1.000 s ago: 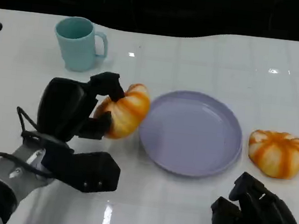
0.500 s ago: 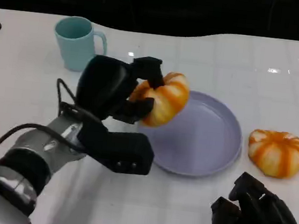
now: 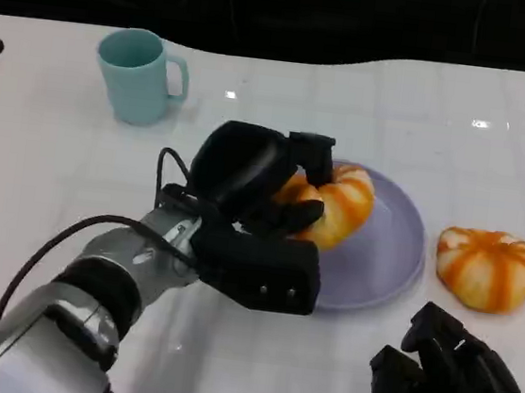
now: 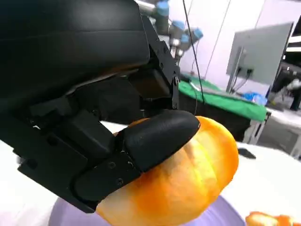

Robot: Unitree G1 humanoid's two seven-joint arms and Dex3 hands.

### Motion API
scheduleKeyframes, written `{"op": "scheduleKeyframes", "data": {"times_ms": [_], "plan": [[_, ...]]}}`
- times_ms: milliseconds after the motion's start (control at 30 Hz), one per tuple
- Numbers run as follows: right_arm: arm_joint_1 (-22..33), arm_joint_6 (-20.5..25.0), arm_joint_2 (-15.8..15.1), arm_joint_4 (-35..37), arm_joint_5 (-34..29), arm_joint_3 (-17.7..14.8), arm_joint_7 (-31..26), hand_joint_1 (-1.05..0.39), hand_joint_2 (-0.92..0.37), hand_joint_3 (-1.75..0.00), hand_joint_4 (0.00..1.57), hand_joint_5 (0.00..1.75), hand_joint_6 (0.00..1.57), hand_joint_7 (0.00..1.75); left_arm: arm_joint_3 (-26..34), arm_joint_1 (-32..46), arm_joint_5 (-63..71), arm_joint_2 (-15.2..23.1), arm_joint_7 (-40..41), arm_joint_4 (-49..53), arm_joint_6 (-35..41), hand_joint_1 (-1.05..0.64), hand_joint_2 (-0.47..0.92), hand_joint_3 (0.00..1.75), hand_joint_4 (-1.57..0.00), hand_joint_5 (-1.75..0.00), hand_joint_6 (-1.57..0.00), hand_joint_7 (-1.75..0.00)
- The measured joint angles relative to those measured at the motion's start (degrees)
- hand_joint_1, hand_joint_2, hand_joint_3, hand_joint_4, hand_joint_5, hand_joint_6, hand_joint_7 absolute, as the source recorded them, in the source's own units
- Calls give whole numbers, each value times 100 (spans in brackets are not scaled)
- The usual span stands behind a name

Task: Grasp the bread from the table and place it into the plate.

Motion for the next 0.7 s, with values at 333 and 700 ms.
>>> {"op": "scheduleKeyframes", "data": {"times_ms": [333,700], "plan": [[1,1,2,-1,1,2,2,-57,-92,-23,77,169,68,144,-359,-172,101,-17,-1101,89,425,-105,92,63,0,-42,0,-3],[1,-1,2,0,0,4,6,-55,-92,-23,77,170,67,145,-327,-109,-21,290,-1771,-261,420,-105,92,60,0,-71,-3,-28]]}}
